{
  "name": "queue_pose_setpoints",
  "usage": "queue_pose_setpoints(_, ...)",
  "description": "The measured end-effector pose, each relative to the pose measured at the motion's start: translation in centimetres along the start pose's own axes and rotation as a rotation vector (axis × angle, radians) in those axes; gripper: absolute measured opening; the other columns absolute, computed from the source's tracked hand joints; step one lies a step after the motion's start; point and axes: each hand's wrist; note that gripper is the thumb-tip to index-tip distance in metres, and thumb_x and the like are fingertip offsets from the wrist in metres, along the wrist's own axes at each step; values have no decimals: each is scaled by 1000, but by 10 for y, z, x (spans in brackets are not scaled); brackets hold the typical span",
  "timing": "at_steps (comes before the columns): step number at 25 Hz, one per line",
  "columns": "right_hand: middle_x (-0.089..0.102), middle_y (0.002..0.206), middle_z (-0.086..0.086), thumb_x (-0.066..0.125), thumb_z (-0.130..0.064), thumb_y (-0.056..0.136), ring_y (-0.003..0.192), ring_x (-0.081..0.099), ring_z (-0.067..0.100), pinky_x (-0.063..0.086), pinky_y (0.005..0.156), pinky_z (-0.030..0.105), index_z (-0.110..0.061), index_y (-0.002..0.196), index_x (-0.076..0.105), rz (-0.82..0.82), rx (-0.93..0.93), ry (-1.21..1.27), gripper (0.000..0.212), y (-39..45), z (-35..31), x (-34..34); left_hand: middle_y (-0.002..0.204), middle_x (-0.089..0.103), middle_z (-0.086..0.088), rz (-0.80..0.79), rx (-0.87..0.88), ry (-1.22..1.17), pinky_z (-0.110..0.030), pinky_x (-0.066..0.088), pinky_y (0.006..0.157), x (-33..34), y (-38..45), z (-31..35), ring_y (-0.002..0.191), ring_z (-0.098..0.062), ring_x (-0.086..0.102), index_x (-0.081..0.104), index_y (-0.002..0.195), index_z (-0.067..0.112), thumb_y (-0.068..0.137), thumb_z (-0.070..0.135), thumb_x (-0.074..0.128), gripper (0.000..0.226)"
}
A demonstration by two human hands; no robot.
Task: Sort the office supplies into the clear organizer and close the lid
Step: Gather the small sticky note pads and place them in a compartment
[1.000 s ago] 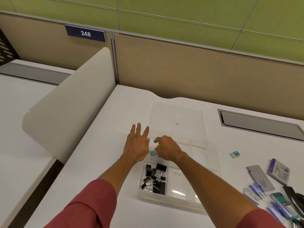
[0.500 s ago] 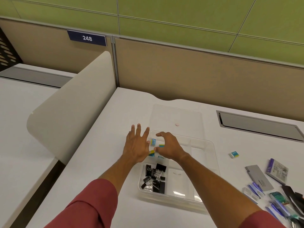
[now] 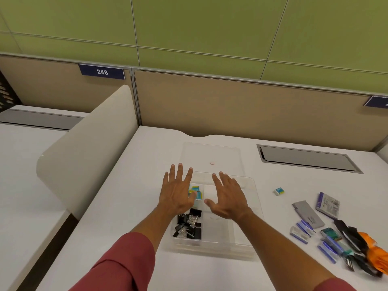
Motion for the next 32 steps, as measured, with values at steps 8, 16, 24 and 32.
queue_pose_setpoints(8,-1,162,11,26,-73,84,149,-2,28,0,120,46,-20,153,-1,11,147,-51,91,-41,53,-5,159,-17,-9,9,100,40,-47,-10,116,8,-7,57,147,-28,-14,-12,151,27,87,69,26,85)
queue_pose_setpoints(16,-2,162,11,24,-74,84,149,-1,29,-3,119,47,-20,153,-3,2,222,-35,91,-61,116,-2,160,-15,-9,-14,127,58,-42,-15,113,20,6,117,147,-27,-14,-13,151,26,86,70,24,86)
queue_pose_setpoints(24,-1,161,14,21,-77,83,149,0,31,-6,118,47,-19,153,-2,-10,241,-47,94,-56,169,-2,159,-16,-11,-42,98,50,-44,-12,115,31,22,162,147,-28,-16,-13,151,24,87,68,26,87)
queue_pose_setpoints(32,2,161,15,12,-80,79,149,1,32,-2,118,49,-20,153,0,-34,280,-41,96,-43,211,17,160,-16,-11,-82,46,34,-44,-8,117,42,32,192,147,-27,-16,-12,151,25,88,67,28,86)
Point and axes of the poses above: each hand's wrist, its own y-axis towards the middle knuckle, its own x-axis out of the palm, z = x × y
